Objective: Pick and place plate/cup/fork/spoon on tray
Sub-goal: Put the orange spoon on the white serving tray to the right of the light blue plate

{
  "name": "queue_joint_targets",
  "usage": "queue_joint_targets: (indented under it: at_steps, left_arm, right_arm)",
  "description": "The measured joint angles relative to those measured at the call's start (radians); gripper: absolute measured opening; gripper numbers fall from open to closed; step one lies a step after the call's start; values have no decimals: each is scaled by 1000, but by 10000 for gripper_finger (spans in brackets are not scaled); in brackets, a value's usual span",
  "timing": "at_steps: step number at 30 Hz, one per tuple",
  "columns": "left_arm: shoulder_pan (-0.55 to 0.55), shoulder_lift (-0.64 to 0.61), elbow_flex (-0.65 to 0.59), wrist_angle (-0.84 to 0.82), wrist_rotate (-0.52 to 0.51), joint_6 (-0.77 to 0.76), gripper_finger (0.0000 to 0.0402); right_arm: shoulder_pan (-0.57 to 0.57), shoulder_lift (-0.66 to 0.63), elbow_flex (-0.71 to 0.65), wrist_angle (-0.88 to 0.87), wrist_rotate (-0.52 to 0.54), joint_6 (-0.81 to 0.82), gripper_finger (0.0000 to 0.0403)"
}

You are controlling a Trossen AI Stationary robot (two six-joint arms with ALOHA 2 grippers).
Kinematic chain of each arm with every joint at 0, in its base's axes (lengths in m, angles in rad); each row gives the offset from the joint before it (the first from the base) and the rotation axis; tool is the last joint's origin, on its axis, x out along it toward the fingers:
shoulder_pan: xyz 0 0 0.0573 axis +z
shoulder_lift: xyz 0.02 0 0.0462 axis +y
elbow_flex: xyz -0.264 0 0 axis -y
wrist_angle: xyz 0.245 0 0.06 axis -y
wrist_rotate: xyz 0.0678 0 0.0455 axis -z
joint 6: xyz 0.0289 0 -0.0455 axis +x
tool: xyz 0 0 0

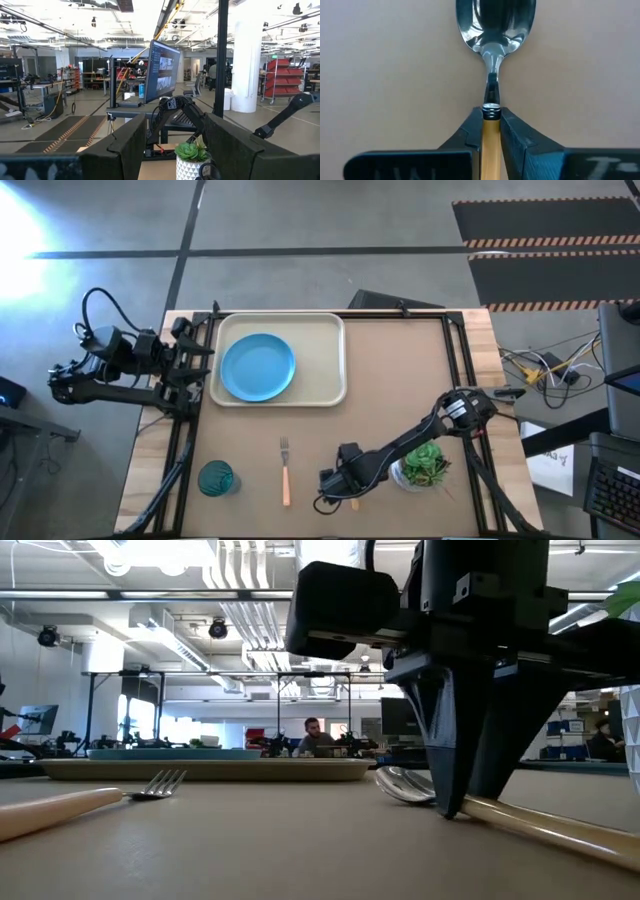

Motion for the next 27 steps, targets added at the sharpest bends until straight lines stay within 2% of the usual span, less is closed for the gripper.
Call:
queue_joint_targets:
  at_steps: [10,14,21,27]
  left_arm:
    - [0,0,0,-1,0,0,185]
    - [0,0,0,-3,0,0,185]
    - [0,0,0,-10,0,0,185]
    - [0,0,0,-10,0,0,185]
  right_arm:
    - [-61,-85,2,-66,186,-106,27]
    - [-143,-100,2,-55,198,-256,27]
    - [-306,-117,2,69,200,-584,27]
    - [-433,-175,2,83,268,-756,27]
